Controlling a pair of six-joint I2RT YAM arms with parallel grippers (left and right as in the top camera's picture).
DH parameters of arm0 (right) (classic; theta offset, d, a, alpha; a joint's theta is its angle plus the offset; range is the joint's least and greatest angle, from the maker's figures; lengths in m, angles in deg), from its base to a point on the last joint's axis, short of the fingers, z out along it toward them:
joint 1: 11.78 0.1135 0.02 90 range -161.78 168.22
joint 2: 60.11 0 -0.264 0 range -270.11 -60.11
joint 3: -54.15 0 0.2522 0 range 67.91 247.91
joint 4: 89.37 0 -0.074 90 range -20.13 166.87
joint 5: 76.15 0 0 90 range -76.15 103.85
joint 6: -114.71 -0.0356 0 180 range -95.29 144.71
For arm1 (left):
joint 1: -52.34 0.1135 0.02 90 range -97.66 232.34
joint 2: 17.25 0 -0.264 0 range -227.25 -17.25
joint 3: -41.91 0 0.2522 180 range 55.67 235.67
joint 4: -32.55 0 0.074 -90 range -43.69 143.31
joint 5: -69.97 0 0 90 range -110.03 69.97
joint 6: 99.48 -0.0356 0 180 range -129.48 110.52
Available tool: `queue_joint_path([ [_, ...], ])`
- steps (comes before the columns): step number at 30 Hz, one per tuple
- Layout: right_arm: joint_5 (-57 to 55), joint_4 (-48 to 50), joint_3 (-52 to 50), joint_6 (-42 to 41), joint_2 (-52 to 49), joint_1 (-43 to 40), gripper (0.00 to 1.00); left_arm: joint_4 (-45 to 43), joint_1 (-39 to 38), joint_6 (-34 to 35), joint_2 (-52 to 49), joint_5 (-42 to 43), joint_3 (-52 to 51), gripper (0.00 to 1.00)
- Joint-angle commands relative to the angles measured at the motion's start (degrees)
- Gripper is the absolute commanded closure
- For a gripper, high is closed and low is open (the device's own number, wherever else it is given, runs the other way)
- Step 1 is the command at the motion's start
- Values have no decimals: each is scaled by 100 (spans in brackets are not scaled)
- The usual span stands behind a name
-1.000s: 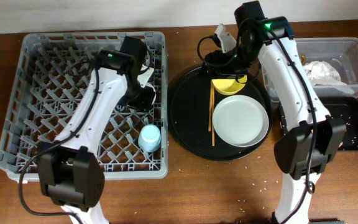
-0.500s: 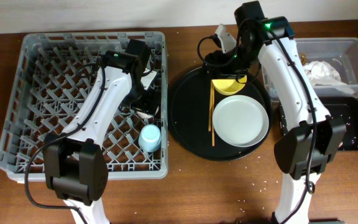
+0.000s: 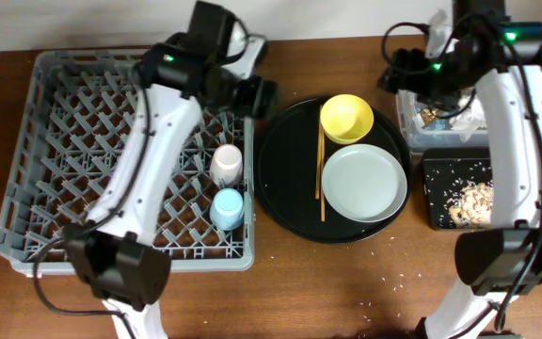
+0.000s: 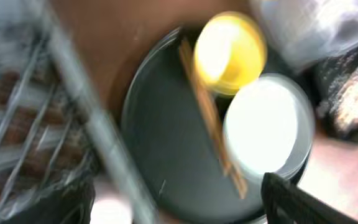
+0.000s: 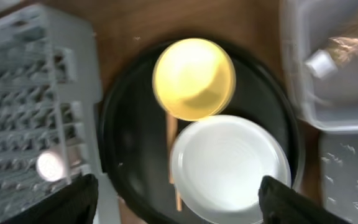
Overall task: Sort waste into correct bins and load items into the dishwasher rack
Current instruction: 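Place the pink cup in the rack beside the blue cup with left gripper, then reach the left gripper to the yellow bowl and grasp its rim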
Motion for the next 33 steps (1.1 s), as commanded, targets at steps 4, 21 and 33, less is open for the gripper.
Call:
queue_joint_path([
  [4,-404,-424,26,-463,647,-1130,16,-1574,-1010,1193,-1196,-20,31,15],
  [21,-415,-1130,26,-463,1314,-1869,2,-3180,-1521,2282,-2632,-2039,31,38],
  [33,-415,-1130,26,-463,1314,-1869,2,-3206,-1528,2520,-3064,-2485,31,87],
])
